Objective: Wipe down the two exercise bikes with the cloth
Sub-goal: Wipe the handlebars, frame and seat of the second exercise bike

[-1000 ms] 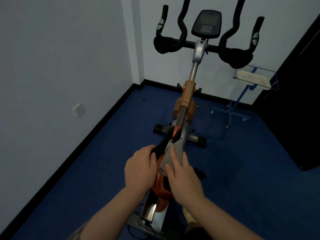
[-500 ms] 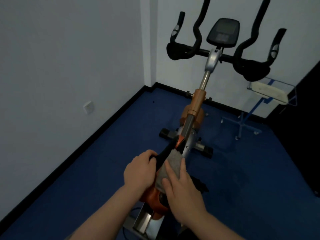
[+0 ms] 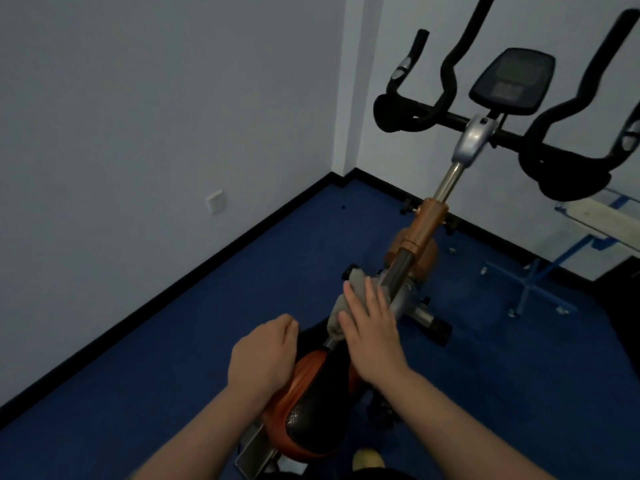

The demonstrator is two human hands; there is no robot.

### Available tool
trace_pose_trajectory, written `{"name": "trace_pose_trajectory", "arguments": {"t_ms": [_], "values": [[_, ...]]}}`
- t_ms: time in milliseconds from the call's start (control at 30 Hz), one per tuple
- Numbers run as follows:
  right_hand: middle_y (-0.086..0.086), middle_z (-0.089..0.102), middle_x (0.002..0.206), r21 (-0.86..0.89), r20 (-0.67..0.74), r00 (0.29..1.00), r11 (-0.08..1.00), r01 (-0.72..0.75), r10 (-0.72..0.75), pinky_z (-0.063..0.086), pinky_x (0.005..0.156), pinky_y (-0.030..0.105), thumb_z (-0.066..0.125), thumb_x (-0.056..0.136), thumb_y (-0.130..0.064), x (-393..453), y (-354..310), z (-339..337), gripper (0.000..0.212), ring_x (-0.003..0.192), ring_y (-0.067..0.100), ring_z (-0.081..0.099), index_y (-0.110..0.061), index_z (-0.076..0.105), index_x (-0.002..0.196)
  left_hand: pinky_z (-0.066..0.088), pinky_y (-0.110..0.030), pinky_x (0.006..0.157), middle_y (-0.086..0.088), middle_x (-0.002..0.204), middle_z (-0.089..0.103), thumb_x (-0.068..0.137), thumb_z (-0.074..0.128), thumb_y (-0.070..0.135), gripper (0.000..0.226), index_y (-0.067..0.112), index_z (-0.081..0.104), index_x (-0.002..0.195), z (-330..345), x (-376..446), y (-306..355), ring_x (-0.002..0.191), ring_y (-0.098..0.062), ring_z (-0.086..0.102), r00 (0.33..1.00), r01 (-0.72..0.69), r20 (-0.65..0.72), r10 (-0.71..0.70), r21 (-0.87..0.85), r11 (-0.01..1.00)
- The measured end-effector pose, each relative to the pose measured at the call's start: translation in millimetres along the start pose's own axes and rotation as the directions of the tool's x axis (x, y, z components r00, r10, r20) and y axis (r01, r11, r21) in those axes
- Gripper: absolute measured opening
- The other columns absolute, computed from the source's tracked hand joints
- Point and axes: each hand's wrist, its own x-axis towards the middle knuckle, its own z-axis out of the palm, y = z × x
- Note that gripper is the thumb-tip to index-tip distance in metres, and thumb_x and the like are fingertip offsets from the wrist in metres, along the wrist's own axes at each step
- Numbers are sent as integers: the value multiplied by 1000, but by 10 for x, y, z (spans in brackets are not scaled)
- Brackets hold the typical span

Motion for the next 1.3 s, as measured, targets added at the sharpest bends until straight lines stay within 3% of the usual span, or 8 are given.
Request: {"name": "trace_pose_trajectory", "arguments": {"t_ms": [200,400,567,767,867,967,1100,1300], "values": [[-24,-3,157,-20,181,877,890,455,-445,-17,116,30,-4,94,-58,-22,118,-87,58,144,-2,-19,-50,14,148,35,-26,64,10,93,63,102,35,37,31,24,60,91,17,-58,35,78,-4,54,988,88,-117,-99,-100,991],[-2,50,133,79,60,946,946,315,-320,7,117,28,40,100,-38,285,99,-177,59,131,16,36,-30,18,154,40,-22,73,17,100,62,95,52,25,15,29,65,101,52,-247,64,87,-1,54,920,92,-352,-169,-223,970],[-12,58,129,21,96,699,704,710,-708,13,115,33,37,95,-37,188,148,-44,43,126,6,44,-30,50,136,29,-25,98,15,117,63,92,59,21,20,31,64,108,303,-511,152,112,-7,55,886,117,-441,-147,-96,989],[-9,68,103,-117,-69,813,814,568,-578,36,95,35,34,95,-40,432,224,-44,40,100,17,60,-27,69,109,31,-35,108,9,137,51,96,52,28,27,25,60,122,386,-546,132,131,-12,40,830,215,-474,-294,-214,953],[-11,60,122,-151,23,705,695,703,-708,28,107,45,33,97,-44,173,153,35,44,120,14,49,-30,56,132,31,-31,105,5,135,53,97,51,25,27,22,59,122,386,-558,131,128,-12,40,798,224,-493,-348,-293,929],[-10,65,111,-148,112,636,620,770,-764,41,94,39,33,96,-47,476,300,-109,44,105,15,58,-30,61,125,31,-27,103,6,132,54,98,50,26,26,22,58,123,389,-571,140,126,-10,40,791,234,-491,-365,-307,922],[-7,65,84,-130,-26,855,849,512,-519,42,70,36,27,92,-50,617,308,-150,48,82,22,60,-26,69,88,31,-22,98,7,124,57,98,51,25,25,21,58,122,393,-572,168,119,-9,44,781,224,-504,-369,-325,919],[-13,66,95,-146,13,686,677,721,-728,36,94,39,35,92,-61,401,155,-28,45,94,15,59,-35,68,110,36,-24,95,12,117,58,96,53,26,22,25,59,118,373,-587,162,115,-6,45,772,227,-509,-380,-339,913]]}}
